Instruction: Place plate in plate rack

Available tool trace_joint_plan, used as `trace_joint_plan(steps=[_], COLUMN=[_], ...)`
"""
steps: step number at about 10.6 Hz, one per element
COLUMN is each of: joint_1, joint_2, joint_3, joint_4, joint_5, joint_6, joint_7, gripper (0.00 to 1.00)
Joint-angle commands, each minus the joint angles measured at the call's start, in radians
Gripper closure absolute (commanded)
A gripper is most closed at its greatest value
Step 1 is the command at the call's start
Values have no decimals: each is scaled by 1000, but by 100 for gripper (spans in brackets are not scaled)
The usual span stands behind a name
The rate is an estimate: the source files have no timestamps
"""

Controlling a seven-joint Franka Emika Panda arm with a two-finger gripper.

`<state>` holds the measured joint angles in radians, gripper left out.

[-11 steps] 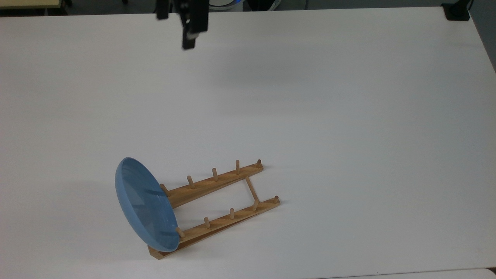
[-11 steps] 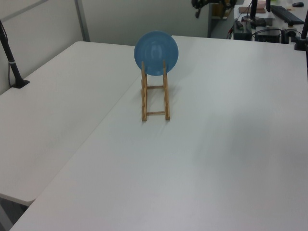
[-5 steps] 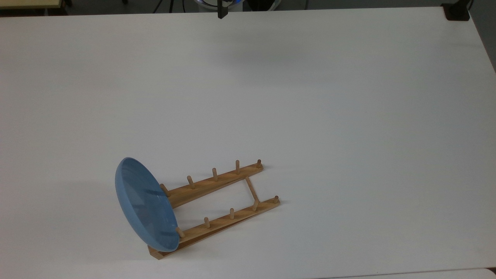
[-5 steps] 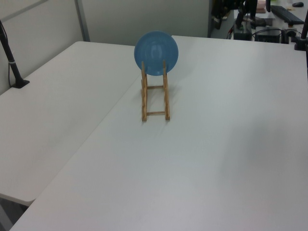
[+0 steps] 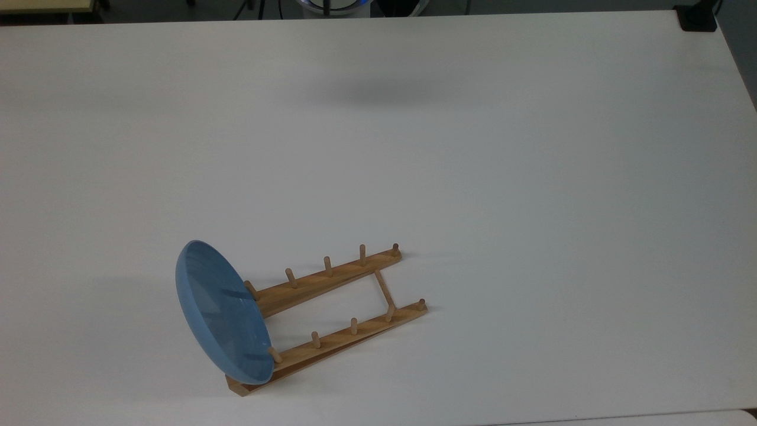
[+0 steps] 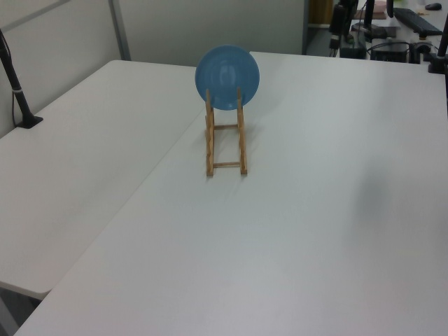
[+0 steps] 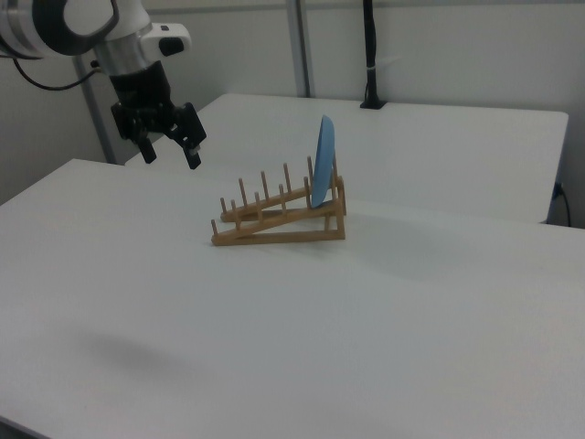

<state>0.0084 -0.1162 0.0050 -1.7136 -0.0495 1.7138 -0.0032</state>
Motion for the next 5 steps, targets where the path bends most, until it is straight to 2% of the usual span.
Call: trace_joint_plan(steps=[1, 3, 5], joint_1=[-7, -11, -7], joint_2=[-25, -23, -23], joint_3=[-10, -10, -10], joint_4=[3, 5, 6], joint_5=[23, 25, 25], joint_6=[-91, -80, -66], joint_7=[-163, -66, -40], gripper=[0, 0, 0])
